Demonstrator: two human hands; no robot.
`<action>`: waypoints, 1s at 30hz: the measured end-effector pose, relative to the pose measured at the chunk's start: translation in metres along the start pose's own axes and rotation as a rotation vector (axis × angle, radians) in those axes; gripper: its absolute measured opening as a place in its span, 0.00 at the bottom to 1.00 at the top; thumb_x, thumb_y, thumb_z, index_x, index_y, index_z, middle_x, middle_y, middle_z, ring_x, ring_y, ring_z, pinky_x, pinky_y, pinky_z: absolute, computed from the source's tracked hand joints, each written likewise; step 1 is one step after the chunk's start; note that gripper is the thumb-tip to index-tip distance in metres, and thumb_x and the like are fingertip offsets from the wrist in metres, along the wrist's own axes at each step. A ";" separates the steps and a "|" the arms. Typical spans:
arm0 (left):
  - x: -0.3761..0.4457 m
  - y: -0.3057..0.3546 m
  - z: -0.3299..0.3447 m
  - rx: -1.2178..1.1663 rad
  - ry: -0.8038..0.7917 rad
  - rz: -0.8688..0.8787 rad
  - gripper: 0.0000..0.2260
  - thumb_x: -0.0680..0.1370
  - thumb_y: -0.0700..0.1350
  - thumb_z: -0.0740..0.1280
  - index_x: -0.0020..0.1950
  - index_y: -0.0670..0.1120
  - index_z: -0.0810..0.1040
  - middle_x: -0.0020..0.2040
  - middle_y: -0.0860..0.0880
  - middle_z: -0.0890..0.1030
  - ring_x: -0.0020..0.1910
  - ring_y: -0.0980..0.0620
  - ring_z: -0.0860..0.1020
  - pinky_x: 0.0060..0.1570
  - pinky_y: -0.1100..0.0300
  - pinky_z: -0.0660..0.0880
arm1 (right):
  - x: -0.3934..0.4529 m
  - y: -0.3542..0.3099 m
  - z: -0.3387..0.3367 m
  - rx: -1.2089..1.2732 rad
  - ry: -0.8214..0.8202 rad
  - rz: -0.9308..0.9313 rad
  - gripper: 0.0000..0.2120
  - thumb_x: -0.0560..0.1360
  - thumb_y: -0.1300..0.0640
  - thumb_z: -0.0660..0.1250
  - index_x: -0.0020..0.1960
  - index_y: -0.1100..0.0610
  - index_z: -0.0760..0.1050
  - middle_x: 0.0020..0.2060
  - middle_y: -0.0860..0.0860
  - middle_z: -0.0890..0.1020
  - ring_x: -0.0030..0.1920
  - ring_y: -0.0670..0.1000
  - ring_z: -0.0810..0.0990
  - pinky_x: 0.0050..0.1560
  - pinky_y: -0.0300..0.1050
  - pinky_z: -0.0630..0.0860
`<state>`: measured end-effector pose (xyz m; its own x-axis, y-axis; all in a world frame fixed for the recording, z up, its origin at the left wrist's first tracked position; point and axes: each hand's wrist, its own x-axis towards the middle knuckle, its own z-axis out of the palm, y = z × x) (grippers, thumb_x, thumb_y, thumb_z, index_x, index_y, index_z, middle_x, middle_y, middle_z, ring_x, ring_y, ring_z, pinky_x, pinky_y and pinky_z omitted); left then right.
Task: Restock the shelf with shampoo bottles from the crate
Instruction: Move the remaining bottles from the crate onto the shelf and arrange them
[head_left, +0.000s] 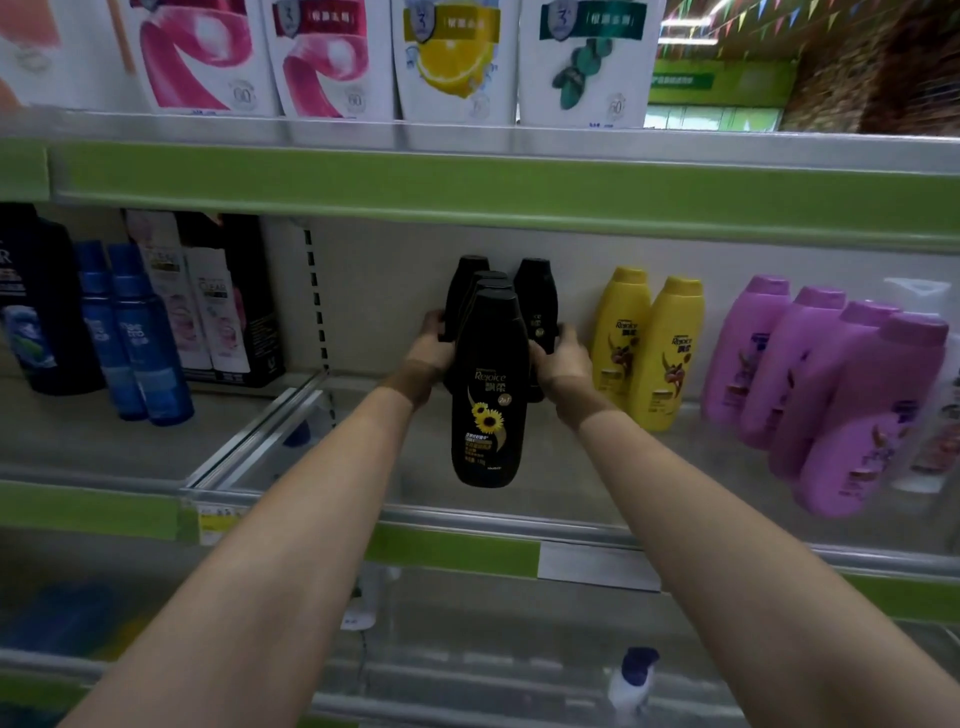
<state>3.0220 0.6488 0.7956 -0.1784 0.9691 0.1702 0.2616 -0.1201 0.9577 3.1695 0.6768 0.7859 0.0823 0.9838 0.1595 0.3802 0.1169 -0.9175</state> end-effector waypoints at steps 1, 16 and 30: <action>0.002 -0.001 0.000 -0.020 -0.007 0.002 0.22 0.80 0.41 0.61 0.72 0.41 0.61 0.66 0.37 0.71 0.51 0.46 0.74 0.40 0.59 0.74 | 0.001 0.000 0.000 0.015 0.004 -0.002 0.22 0.78 0.52 0.63 0.69 0.57 0.64 0.63 0.61 0.72 0.61 0.62 0.74 0.61 0.59 0.73; -0.009 0.012 0.001 -0.268 -0.098 -0.184 0.18 0.81 0.41 0.54 0.33 0.45 0.74 0.28 0.49 0.73 0.22 0.56 0.71 0.24 0.67 0.68 | 0.010 0.003 0.012 0.237 -0.105 0.086 0.19 0.77 0.49 0.62 0.66 0.52 0.64 0.64 0.59 0.71 0.59 0.62 0.75 0.59 0.62 0.75; -0.044 0.034 0.016 -0.514 -0.109 -0.186 0.28 0.83 0.57 0.46 0.72 0.39 0.66 0.46 0.43 0.83 0.37 0.51 0.84 0.28 0.66 0.77 | 0.033 0.020 0.053 0.591 -0.196 0.188 0.50 0.58 0.21 0.56 0.71 0.50 0.66 0.67 0.55 0.73 0.65 0.58 0.74 0.67 0.59 0.69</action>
<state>3.0540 0.6051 0.8170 -0.0709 0.9974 -0.0117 -0.2666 -0.0076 0.9638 3.1312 0.7187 0.7538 -0.0928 0.9948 -0.0417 -0.2001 -0.0596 -0.9780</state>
